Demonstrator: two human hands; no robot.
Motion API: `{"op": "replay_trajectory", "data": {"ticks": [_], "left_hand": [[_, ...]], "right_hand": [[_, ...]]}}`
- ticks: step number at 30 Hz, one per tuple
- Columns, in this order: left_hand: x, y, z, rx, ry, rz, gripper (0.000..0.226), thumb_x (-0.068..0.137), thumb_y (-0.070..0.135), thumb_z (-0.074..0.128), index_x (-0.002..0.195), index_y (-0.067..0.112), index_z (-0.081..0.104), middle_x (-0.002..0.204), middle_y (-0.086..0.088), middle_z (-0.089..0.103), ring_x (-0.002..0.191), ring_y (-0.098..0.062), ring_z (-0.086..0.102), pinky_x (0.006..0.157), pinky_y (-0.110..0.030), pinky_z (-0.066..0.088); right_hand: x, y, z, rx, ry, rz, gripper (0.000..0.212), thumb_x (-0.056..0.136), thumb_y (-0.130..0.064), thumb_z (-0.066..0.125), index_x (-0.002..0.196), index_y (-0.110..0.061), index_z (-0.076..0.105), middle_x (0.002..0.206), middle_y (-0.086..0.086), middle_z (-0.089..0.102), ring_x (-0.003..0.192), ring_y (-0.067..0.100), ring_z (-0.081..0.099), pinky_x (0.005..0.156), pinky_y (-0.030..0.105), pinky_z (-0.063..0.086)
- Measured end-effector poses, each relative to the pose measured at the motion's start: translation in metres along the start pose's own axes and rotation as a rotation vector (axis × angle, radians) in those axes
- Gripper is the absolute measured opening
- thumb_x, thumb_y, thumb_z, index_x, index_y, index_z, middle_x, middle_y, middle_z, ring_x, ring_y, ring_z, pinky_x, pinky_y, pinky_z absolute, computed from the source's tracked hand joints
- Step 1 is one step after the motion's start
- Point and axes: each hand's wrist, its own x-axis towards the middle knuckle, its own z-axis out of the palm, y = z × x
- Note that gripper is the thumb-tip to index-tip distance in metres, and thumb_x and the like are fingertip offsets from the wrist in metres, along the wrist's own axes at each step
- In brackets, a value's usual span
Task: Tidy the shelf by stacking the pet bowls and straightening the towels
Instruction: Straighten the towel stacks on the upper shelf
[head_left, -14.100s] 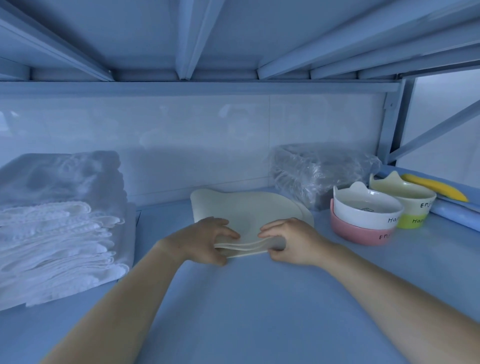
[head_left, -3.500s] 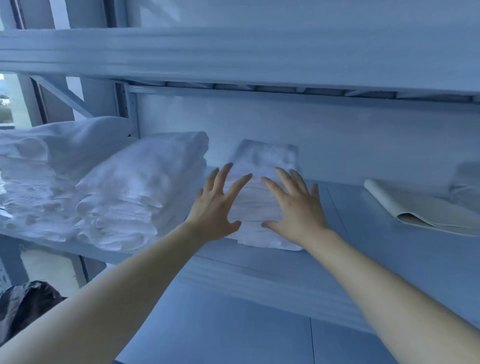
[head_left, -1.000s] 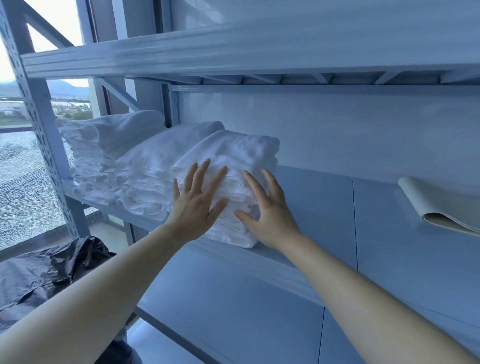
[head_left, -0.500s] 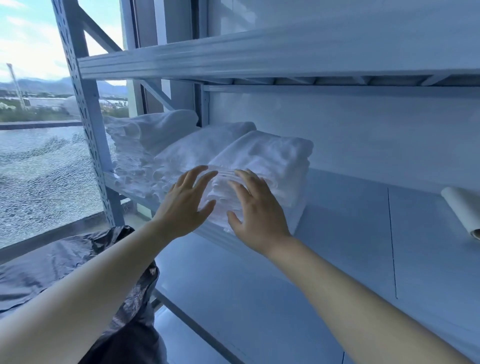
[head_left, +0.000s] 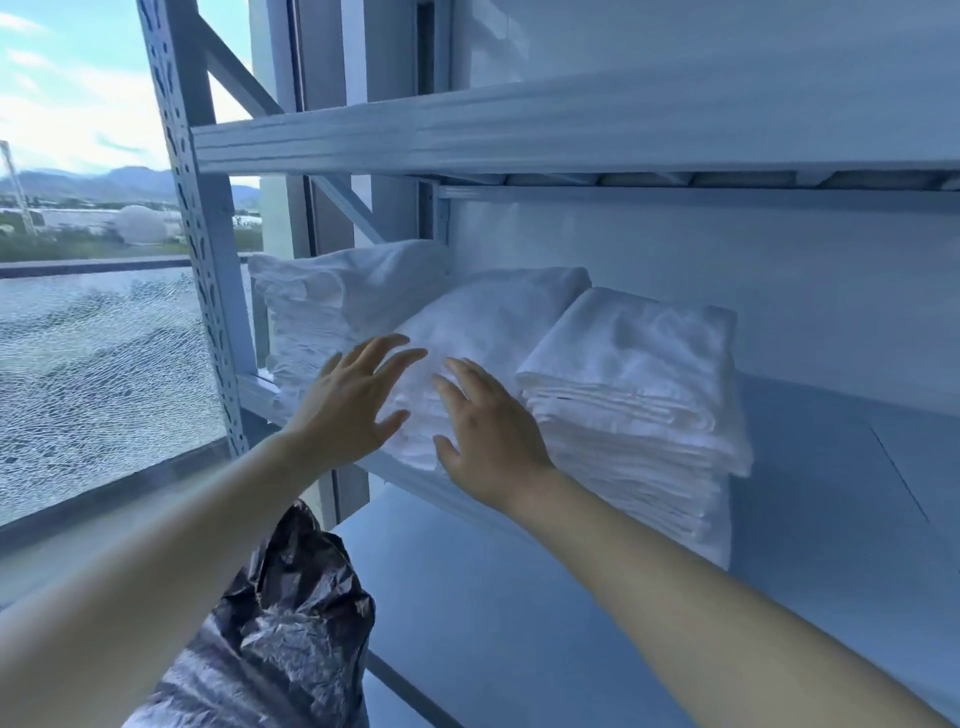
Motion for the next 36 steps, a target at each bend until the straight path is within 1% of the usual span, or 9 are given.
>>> {"op": "replay_trajectory", "data": {"ticks": [3,9,17,20,23,25,27,32,36], "left_hand": [[0.001,-0.033,0.005,0.022,-0.024,-0.004,0.061,0.082,0.035,0.064,0.136,0.027,0.038,0.144,-0.001,0.034,0.131,-0.026,0.036,0.103,-0.056,0.034],[-0.003,-0.088,0.02,0.009,-0.045,-0.027,0.071,0.074,0.03,0.073,0.136,0.022,0.039,0.144,-0.003,0.034,0.131,-0.026,0.034,0.096,-0.049,0.043],[-0.022,-0.153,0.038,0.033,-0.101,-0.132,0.086,0.068,0.033,0.078,0.14,0.023,0.031,0.146,-0.003,0.03,0.131,-0.027,0.034,0.093,-0.049,0.047],[-0.024,-0.167,0.049,0.039,-0.168,-0.132,0.089,0.073,0.034,0.075,0.144,0.026,0.022,0.151,0.001,0.023,0.136,-0.024,0.027,0.099,-0.047,0.044],[-0.021,-0.17,0.066,0.001,-0.214,-0.108,0.09,0.081,0.03,0.068,0.147,0.032,0.006,0.156,0.007,0.005,0.143,-0.02,0.012,0.104,-0.045,0.038],[-0.019,-0.167,0.077,-0.065,-0.196,-0.125,0.089,0.086,0.024,0.063,0.146,0.034,-0.002,0.155,0.013,-0.009,0.144,-0.018,0.005,0.104,-0.043,0.037],[-0.018,-0.165,0.087,-0.112,-0.155,-0.133,0.088,0.087,0.02,0.061,0.145,0.034,-0.003,0.151,0.016,-0.015,0.144,-0.019,0.003,0.106,-0.042,0.035],[-0.011,-0.169,0.103,-0.166,-0.054,-0.109,0.084,0.087,0.014,0.061,0.14,0.035,-0.001,0.15,0.013,-0.009,0.144,-0.024,0.006,0.112,-0.039,0.024],[-0.002,-0.172,0.112,-0.168,-0.027,-0.105,0.084,0.087,0.014,0.062,0.14,0.036,0.001,0.15,0.014,-0.006,0.144,-0.023,0.009,0.108,-0.041,0.033]], "right_hand": [[0.027,-0.012,0.02,0.017,-0.003,0.008,0.055,0.09,-0.018,0.051,0.14,-0.007,0.033,0.151,0.01,0.027,0.14,0.022,0.022,0.112,0.03,0.021],[0.069,-0.034,0.058,0.015,-0.024,0.0,0.056,0.089,-0.012,0.048,0.141,-0.003,0.029,0.151,0.011,0.026,0.141,0.022,0.02,0.112,0.027,0.017],[0.108,-0.058,0.102,-0.176,-0.164,0.003,0.073,0.09,-0.016,0.054,0.144,0.003,0.008,0.154,0.019,0.004,0.143,0.03,0.006,0.115,0.034,0.012],[0.122,-0.068,0.118,-0.25,-0.22,0.042,0.069,0.091,-0.009,0.05,0.143,0.007,0.006,0.153,0.024,0.0,0.143,0.034,0.004,0.115,0.039,0.012],[0.135,-0.07,0.13,-0.264,-0.226,0.095,0.066,0.093,-0.007,0.041,0.142,0.009,-0.001,0.153,0.026,-0.008,0.143,0.036,0.0,0.115,0.041,0.015],[0.139,-0.071,0.138,-0.274,-0.22,0.106,0.069,0.095,-0.012,0.042,0.142,0.009,-0.005,0.152,0.027,-0.011,0.143,0.037,0.0,0.113,0.043,0.021],[0.141,-0.072,0.145,-0.271,-0.215,0.125,0.071,0.095,-0.016,0.041,0.141,0.009,-0.007,0.151,0.027,-0.013,0.143,0.037,0.001,0.11,0.044,0.027],[0.151,-0.071,0.152,-0.256,-0.216,0.179,0.065,0.096,-0.011,0.036,0.141,0.009,-0.005,0.152,0.026,-0.012,0.143,0.036,0.001,0.108,0.046,0.031],[0.155,-0.066,0.154,-0.294,-0.235,0.187,0.067,0.095,-0.007,0.04,0.14,0.011,-0.005,0.151,0.028,-0.011,0.142,0.037,0.001,0.109,0.046,0.031]]}}
